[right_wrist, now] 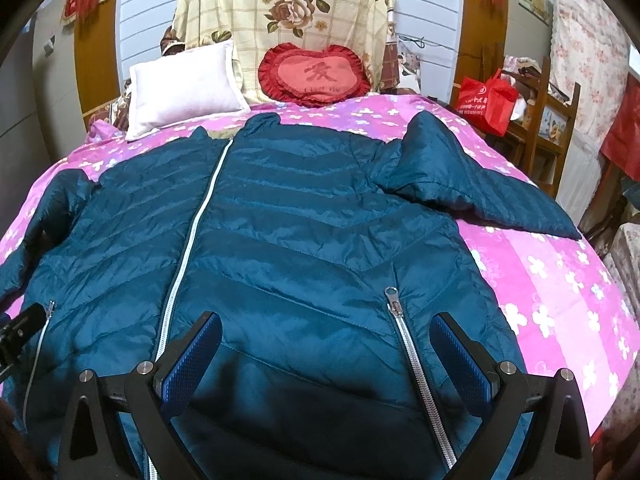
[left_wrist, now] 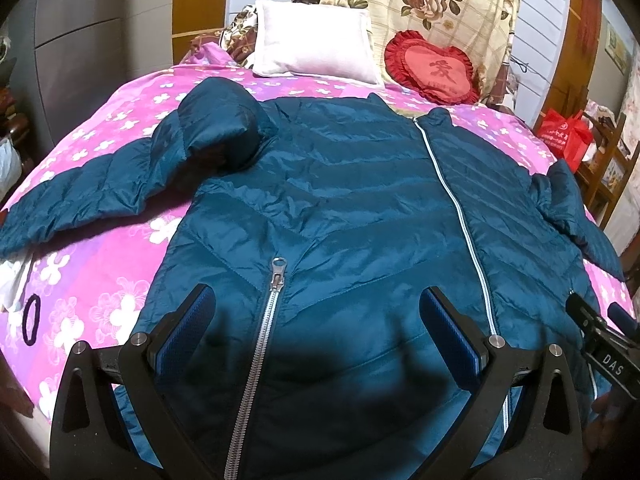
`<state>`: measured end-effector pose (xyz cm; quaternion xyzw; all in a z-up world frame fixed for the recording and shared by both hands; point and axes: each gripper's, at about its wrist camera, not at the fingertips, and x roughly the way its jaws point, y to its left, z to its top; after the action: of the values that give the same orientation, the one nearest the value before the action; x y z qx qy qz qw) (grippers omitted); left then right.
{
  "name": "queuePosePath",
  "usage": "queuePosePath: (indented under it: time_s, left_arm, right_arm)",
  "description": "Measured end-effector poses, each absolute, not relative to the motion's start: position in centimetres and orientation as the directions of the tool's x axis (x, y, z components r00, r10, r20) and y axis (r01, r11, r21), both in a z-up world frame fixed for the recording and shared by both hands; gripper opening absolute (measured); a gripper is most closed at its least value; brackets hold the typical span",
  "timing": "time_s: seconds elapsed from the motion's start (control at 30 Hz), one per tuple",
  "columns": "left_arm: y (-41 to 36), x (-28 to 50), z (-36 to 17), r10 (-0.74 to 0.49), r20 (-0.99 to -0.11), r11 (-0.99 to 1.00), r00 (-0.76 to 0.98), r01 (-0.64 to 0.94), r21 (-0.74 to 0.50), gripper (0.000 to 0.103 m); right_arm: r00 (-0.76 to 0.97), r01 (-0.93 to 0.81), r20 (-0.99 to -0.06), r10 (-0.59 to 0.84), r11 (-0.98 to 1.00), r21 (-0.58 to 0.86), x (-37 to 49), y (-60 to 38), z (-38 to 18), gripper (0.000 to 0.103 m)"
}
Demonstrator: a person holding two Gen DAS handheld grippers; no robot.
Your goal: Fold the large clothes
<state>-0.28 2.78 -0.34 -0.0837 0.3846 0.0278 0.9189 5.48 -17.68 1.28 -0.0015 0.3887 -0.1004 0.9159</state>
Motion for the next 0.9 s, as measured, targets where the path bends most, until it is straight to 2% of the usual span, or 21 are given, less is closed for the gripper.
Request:
queuePosePath:
  time_s: [0.9]
  left_arm:
    - [2.93,0.02,-0.73,0.02,-0.725,0.985,0.689,-0.14,-0.106,0.103]
  right_arm:
    - [0.672,0.188,-0.718,-0.179,0.98,-0.068,5.76,-17.92,0.84,0.103]
